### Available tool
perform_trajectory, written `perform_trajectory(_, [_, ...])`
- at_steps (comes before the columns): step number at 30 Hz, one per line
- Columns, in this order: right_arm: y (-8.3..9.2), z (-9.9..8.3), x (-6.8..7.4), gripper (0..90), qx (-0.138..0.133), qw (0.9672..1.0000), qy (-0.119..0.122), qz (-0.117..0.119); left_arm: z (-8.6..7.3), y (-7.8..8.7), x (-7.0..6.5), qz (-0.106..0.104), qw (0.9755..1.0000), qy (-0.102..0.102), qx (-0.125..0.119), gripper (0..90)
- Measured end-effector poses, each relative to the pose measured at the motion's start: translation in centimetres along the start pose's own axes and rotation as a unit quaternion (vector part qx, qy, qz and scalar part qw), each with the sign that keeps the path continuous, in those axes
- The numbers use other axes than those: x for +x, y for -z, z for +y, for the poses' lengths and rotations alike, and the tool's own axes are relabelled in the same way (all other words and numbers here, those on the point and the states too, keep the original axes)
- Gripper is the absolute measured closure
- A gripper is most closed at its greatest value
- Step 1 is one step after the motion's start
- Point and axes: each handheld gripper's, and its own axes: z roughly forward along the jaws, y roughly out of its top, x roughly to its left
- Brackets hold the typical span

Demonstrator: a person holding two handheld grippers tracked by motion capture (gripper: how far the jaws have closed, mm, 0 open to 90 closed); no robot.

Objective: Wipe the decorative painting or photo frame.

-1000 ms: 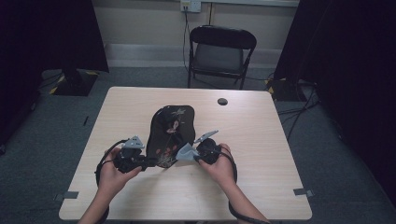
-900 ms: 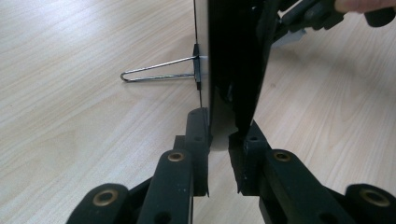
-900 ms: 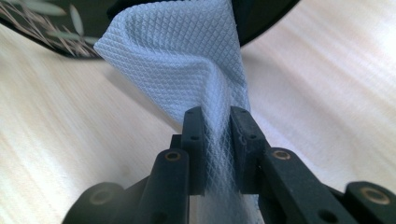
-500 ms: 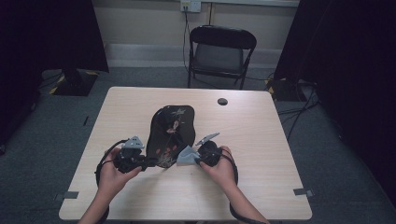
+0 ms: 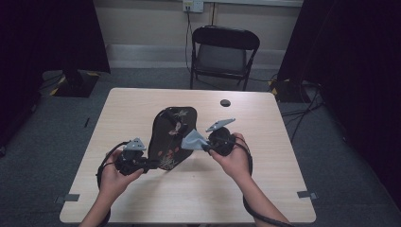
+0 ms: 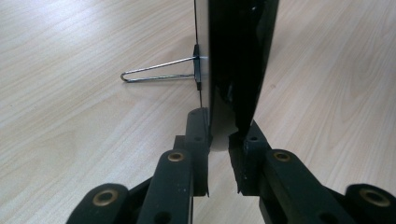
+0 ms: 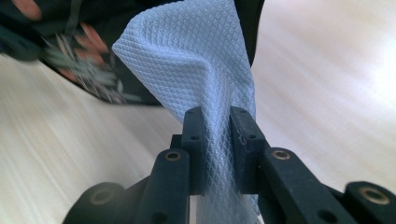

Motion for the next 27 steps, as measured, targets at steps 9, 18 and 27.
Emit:
perform_trajectory(9, [4.4, 4.9, 0.2, 78.0, -0.036, 0.9989, 0.023, -0.018, 0.0, 0.0, 0.0, -0.001, 1.0000, -0.001, 0.000, 78.6])
perform_trajectory(18, [6.2, 8.6, 0.8, 77.8, -0.057, 0.9976, 0.028, -0.028, 0.0, 0.0, 0.0, -0.002, 1.0000, 0.000, 0.000, 78.6])
perform_trajectory(27, [4.1, 8.1, 1.1, 77.5, -0.040, 0.9984, 0.030, -0.025, 0.0, 0.0, 0.1, -0.002, 1.0000, -0.002, 0.000, 78.6])
